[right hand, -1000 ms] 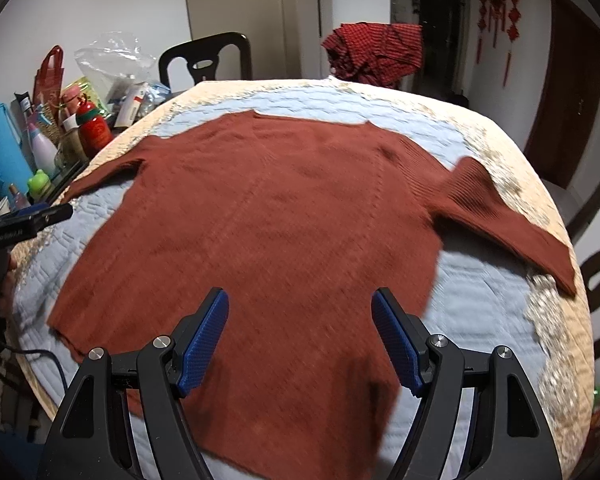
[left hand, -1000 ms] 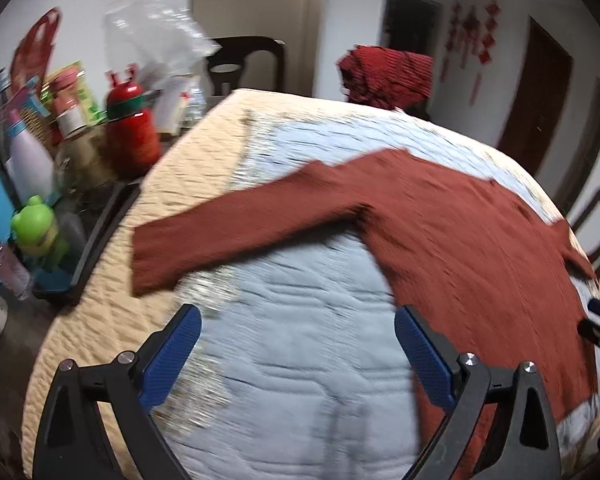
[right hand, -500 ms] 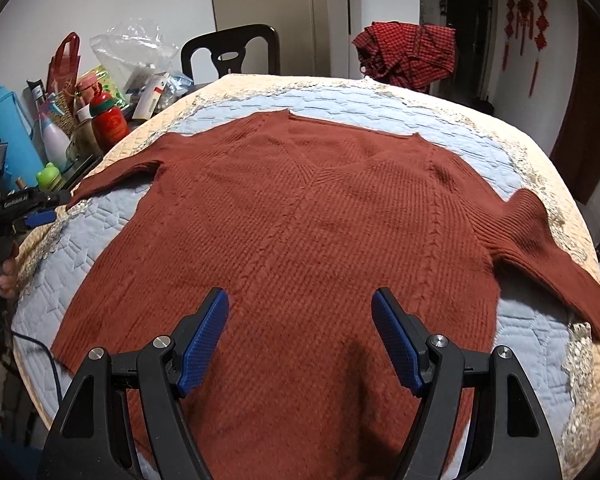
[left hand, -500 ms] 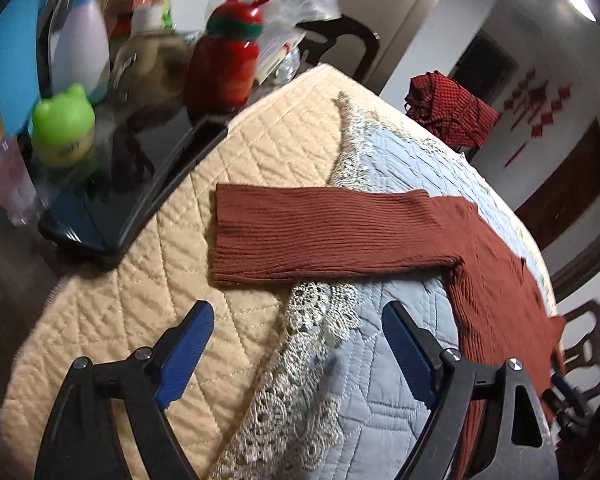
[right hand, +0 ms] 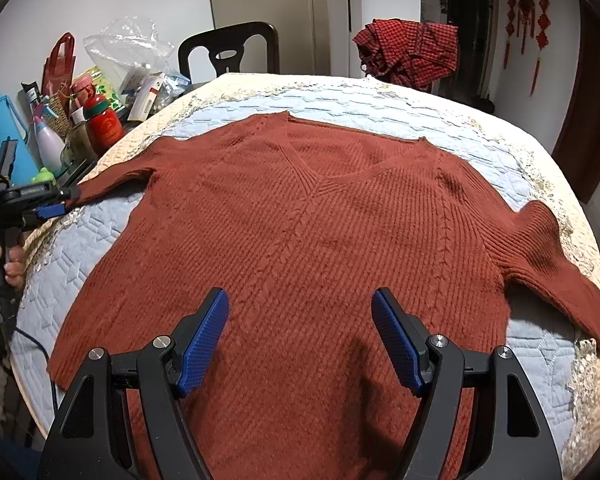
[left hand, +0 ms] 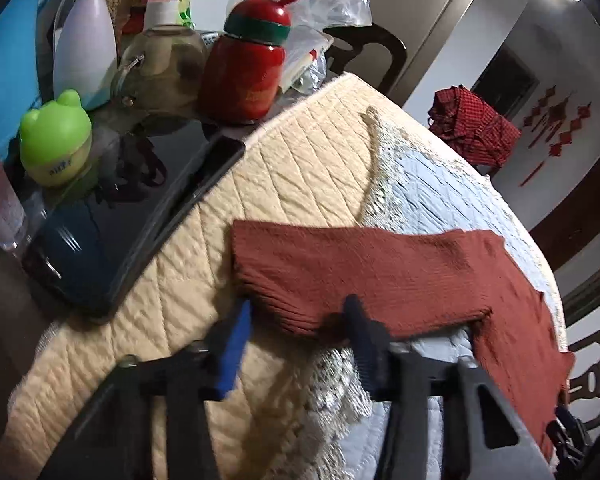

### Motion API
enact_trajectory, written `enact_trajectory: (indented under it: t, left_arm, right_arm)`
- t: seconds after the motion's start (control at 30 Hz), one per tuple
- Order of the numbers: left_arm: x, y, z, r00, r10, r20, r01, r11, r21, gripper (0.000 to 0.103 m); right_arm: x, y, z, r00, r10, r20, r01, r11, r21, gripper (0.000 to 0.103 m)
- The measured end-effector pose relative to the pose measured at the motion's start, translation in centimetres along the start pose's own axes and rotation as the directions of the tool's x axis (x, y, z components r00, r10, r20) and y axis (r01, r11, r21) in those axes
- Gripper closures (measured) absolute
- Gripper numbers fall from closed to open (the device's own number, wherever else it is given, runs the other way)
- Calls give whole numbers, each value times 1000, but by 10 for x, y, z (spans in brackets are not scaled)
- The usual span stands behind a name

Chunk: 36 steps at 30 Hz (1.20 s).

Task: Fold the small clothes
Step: 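Move the left gripper to the sleeve cuff and grasp it, then fold the held sleeve across the sweater body and open the left gripper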

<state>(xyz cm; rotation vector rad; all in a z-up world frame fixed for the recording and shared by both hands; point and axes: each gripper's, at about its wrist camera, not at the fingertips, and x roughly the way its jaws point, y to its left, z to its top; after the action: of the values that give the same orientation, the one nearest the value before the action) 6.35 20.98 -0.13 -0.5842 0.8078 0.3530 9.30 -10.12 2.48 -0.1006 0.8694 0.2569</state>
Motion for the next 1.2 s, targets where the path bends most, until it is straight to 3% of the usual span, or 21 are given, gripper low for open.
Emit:
enact_trajectory:
  t: [0.03, 0.1, 0.23, 0.4, 0.5, 0.6, 0.73, 0.83, 0.93, 1.07, 1.17, 1.2]
  left_arm:
    - [1, 0, 2, 1000, 13, -1, -13, 1000, 8, 81]
    - [2, 1, 5, 1000, 26, -1, -26, 999, 22, 90]
    - [-15, -13, 15, 999, 7, 50, -11, 997, 76, 92]
    - [-47, -68, 33, 985, -118, 127, 90, 974, 209, 92]
    - [-55, -116, 36, 969, -216, 119, 172, 937, 305, 92]
    - [-49, -171, 30, 947, -313, 66, 262, 877, 402, 92]
    - [-19, -231, 4, 922, -382, -68, 366, 798, 479, 92]
    - [9, -252, -18, 899, -396, -186, 434, 754, 493, 88]
    - [21, -253, -31, 891, -383, -242, 454, 751, 479, 75]
    - [-3, -228, -22, 878, -437, -197, 476, 749, 462, 57]
    - [-18, -203, 6, 899, -425, -102, 424, 792, 439, 50]
    - [-21, -194, 14, 909, -411, -66, 397, 808, 435, 50]
  right_arm:
    - [0, 0, 1, 1000, 2, 1, -2, 1000, 1, 29]
    - [1, 0, 2, 1000, 6, 4, -6, 1000, 4, 29]
    - [2, 0, 3, 1000, 11, 7, -11, 1000, 5, 29]
    - [0, -2, 5, 1000, 19, 20, -19, 1000, 15, 29]
    - [-4, -5, 6, 999, 17, 30, -18, 999, 30, 29]
    - [-7, -10, 5, 999, 24, 36, -26, 998, 55, 29]
    - [-11, -22, 2, 999, 27, 37, -31, 993, 111, 29]
    - [-13, -32, 0, 999, 35, 37, -40, 988, 152, 29]
    - [-13, -43, 0, 998, 46, 39, -52, 980, 194, 29]
    - [-11, -51, 3, 995, 82, 52, -92, 967, 238, 29]
    - [-6, -51, 10, 991, 119, 61, -131, 960, 249, 33]
    - [-3, -49, 13, 989, 132, 63, -144, 957, 250, 41]
